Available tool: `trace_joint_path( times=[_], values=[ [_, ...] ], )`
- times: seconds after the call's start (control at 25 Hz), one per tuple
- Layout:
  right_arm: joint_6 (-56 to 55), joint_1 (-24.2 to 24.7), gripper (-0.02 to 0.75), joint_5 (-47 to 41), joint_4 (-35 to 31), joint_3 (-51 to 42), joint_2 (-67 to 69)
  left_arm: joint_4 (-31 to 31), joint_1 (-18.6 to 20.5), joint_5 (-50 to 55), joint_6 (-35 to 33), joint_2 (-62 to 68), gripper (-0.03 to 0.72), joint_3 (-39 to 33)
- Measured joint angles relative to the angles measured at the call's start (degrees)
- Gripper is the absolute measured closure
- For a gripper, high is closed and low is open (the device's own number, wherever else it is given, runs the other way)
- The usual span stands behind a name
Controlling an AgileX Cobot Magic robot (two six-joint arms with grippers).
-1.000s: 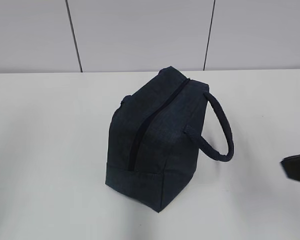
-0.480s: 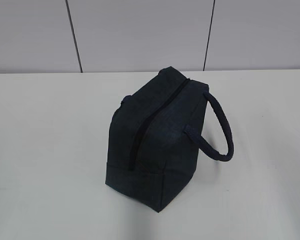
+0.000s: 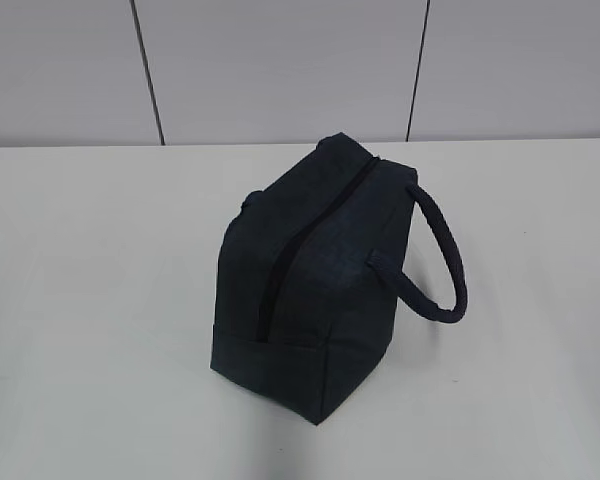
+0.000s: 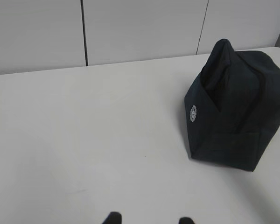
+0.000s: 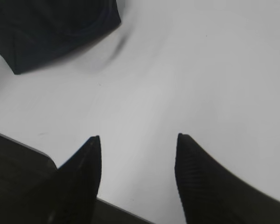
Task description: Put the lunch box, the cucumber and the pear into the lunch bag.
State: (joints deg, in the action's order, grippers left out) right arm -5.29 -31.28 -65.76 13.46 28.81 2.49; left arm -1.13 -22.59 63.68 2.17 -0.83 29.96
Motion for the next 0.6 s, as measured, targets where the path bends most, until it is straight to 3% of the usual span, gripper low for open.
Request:
trace_joint_path(
  times=[0.36,0.6],
  values=[
    [4.81,0.0,0.354,0.0,-6.22,-0.09,-3.56,-0.36,-0.05,-0.11,-0.51,0.0,0.449,-0.12],
    [5.29,0.0,0.374,0.0,-6.24,-0.09,-3.56,-0.31,-0.15,-0.1,-0.54,-0.17,0.449,-0.12]
  ],
)
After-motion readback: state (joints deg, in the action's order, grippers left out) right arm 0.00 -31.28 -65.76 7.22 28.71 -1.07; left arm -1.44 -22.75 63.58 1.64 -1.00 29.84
